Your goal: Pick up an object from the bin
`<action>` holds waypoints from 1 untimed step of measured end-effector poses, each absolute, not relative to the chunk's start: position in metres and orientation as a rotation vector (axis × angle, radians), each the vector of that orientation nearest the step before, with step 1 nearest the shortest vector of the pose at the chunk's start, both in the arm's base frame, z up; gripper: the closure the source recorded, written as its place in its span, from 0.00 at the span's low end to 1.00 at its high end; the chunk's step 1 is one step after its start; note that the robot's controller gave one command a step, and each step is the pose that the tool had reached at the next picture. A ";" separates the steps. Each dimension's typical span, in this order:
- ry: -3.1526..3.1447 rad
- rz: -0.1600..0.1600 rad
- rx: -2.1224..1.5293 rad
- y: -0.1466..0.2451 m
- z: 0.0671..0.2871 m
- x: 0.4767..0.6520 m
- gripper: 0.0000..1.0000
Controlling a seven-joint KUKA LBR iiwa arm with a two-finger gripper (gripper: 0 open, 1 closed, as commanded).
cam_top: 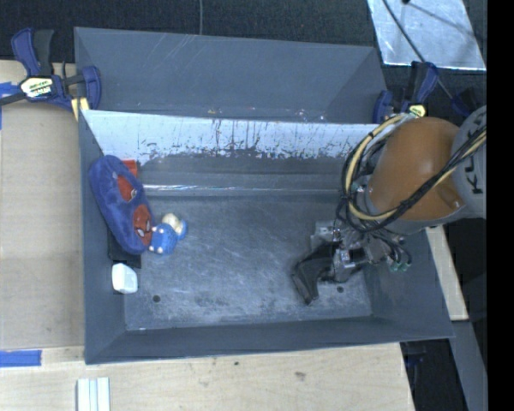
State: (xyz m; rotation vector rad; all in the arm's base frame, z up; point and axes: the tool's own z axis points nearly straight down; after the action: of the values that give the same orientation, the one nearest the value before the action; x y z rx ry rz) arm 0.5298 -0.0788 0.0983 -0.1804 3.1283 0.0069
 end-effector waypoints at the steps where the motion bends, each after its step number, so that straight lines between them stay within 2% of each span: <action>1: 3.129 0.002 -0.179 -0.037 0.185 0.543 1.00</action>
Offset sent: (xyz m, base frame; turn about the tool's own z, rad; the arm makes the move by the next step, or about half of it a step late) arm 0.0113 0.0393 0.0841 0.0049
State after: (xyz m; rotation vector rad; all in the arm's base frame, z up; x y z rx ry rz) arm 0.5428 -0.0371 0.1849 -0.1789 3.1289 0.0019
